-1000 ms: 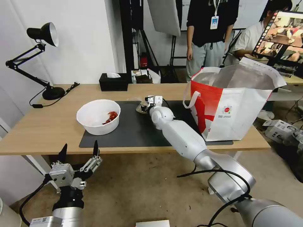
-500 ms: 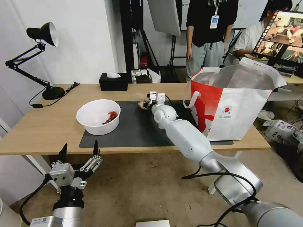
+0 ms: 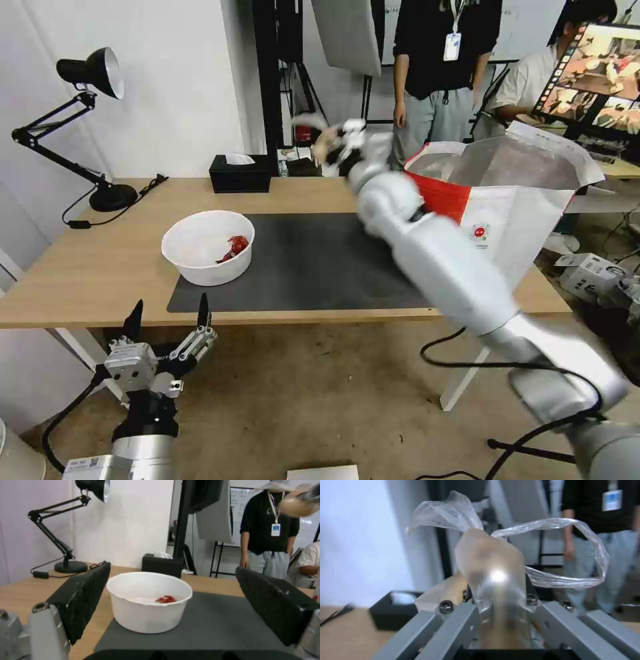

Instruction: Pick up the trash from the table and place it into the takeout bag.

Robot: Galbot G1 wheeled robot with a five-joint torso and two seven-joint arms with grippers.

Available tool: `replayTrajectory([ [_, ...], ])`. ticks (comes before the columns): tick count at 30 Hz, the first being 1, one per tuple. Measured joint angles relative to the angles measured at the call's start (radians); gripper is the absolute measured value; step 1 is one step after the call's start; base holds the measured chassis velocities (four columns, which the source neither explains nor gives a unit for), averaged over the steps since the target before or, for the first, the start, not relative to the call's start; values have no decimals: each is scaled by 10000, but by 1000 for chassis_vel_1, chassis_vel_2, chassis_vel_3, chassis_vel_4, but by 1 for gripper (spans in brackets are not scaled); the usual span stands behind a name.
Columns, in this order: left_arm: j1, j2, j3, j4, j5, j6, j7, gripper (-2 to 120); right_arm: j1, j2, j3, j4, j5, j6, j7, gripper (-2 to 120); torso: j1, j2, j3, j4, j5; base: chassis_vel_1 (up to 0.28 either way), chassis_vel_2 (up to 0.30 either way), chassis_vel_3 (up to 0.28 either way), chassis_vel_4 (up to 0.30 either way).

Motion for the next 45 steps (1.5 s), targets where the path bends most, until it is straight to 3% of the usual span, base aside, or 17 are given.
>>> replayTrajectory([
  [3,-42,56,-9,0,-80,6,-5,100,41,-1193,638,832,835,-648,534,4,0,0,0,3,1,0,0,0,0],
  [4,-42,56,-9,0,-80,6,-5,100,41,-1193,638,832,835,-648,534,4,0,0,0,3,1,0,0,0,0],
  [6,-76,96,-10,0,-119,24,-9,100,-335,-2367,1039,1533,1334,-915,636,4,0,0,0,-4,5,0,0,0,0],
  [7,-76,96,-10,0,-119,24,-9,100,-335,-2367,1039,1533,1334,-915,636,4,0,0,0,-4,5,0,0,0,0],
  [10,-113,153,-1,0,-157,39,-11,100,-1264,-3620,1743,2279,1712,-1095,678,4,-1,0,-1,-6,3,0,0,0,0],
  [14,-121,196,0,0,-176,45,-15,100,-2229,-4337,2252,2846,2052,-1170,844,4,0,0,-1,-2,0,0,0,0,0],
  [20,-121,212,-4,0,-181,46,-16,100,-3221,-4650,2644,3342,2111,-1214,1028,5,-1,1,-1,-3,1,0,0,0,0],
  [22,-109,219,-5,0,-181,47,-16,100,-3375,-4589,2694,3398,2088,-1214,1220,16,0,0,0,0,0,0,0,0,0],
  [26,-98,220,-6,0,-181,47,-16,100,-3378,-4551,2700,3401,2082,-1213,1276,21,0,0,-1,2,-1,0,0,0,0],
  [43,-25,202,-23,0,-110,-125,-13,100,-3688,-4641,3107,3966,2030,-1064,1480,92,0,0,0,0,-2,0,0,0,0],
  [45,-24,202,-21,0,-109,-127,-13,100,-3730,-4674,3146,4066,2030,-996,1455,93,0,0,0,0,-2,0,0,0,0],
])
